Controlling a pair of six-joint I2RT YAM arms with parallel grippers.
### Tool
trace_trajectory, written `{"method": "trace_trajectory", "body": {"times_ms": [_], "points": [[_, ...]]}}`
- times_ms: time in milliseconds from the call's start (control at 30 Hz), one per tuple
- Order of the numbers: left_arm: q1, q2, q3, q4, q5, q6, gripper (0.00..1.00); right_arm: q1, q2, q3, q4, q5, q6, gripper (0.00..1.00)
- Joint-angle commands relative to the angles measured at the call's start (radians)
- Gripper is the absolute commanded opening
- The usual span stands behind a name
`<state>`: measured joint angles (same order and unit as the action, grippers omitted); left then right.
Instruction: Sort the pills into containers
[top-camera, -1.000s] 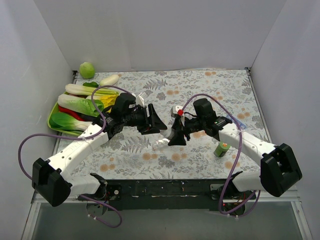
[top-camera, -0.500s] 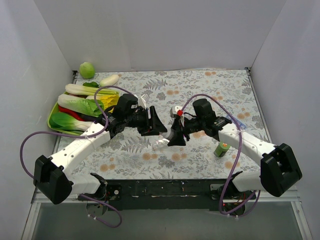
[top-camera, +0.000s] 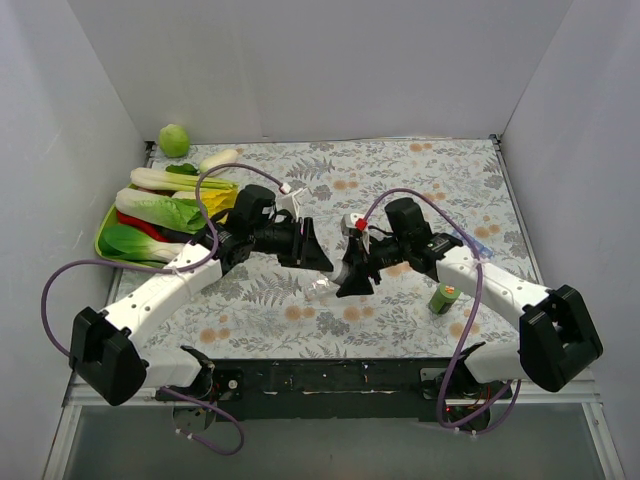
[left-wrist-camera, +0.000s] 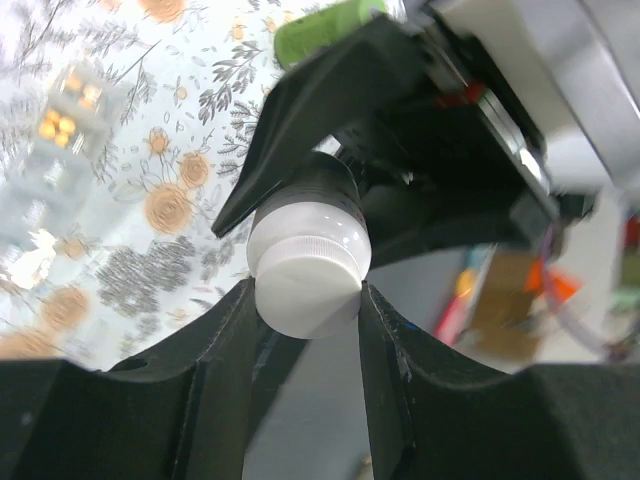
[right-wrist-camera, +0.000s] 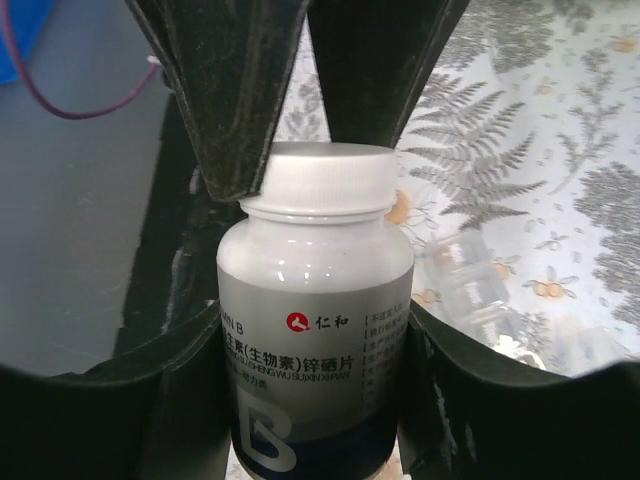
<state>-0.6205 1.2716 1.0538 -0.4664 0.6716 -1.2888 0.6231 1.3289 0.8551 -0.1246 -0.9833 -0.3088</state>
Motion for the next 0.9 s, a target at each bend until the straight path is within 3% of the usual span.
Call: {"method": "trace_trajectory", "body": {"times_ms": [0, 67, 100, 200, 233, 333, 367, 467, 633, 867], "points": [[-0.019, -0.05, -0.015, -0.087, 0.189, 0.473, 0.04, 0.006, 0.01, 0.013, 0.142, -0.228, 0.101, 0.01], [-0.036, -0.122, -0.064, -0.092, 0.214, 0.587, 0.06, 0.016, 0.018, -0.016, 0.219, -0.312, 0.217, 0.01], [-0.041, -0.142, -0.078, -0.094, 0.21, 0.647, 0.08, 0.026, 0.016, -0.043, 0.343, -0.325, 0.279, 0.01], [-0.041, -0.21, -0.113, -0.089, 0.171, 0.811, 0.25, 0.052, 0.024, -0.132, 0.535, -0.356, 0.483, 0.01], [-0.041, -0.222, -0.121, -0.075, 0.157, 0.836, 0.41, 0.061, 0.03, -0.137, 0.578, -0.359, 0.499, 0.01], [-0.041, -0.285, -0.152, 0.012, 0.062, 0.775, 0.64, 0.069, 0.047, -0.128, 0.58, -0.362, 0.504, 0.01], [-0.039, -0.31, -0.161, 0.076, -0.004, 0.746, 0.78, 0.069, 0.047, -0.126, 0.574, -0.356, 0.499, 0.01], [-0.036, -0.417, -0.216, 0.188, -0.075, 0.602, 0.98, 0.069, 0.033, -0.111, 0.472, -0.325, 0.412, 0.01], [-0.031, -0.511, -0.21, 0.189, -0.233, 0.303, 0.98, 0.069, 0.0, -0.065, 0.257, -0.259, 0.149, 0.01], [-0.028, -0.459, -0.201, 0.068, -0.296, -0.122, 0.98, 0.069, -0.066, -0.034, 0.03, -0.054, -0.122, 0.01]]}}
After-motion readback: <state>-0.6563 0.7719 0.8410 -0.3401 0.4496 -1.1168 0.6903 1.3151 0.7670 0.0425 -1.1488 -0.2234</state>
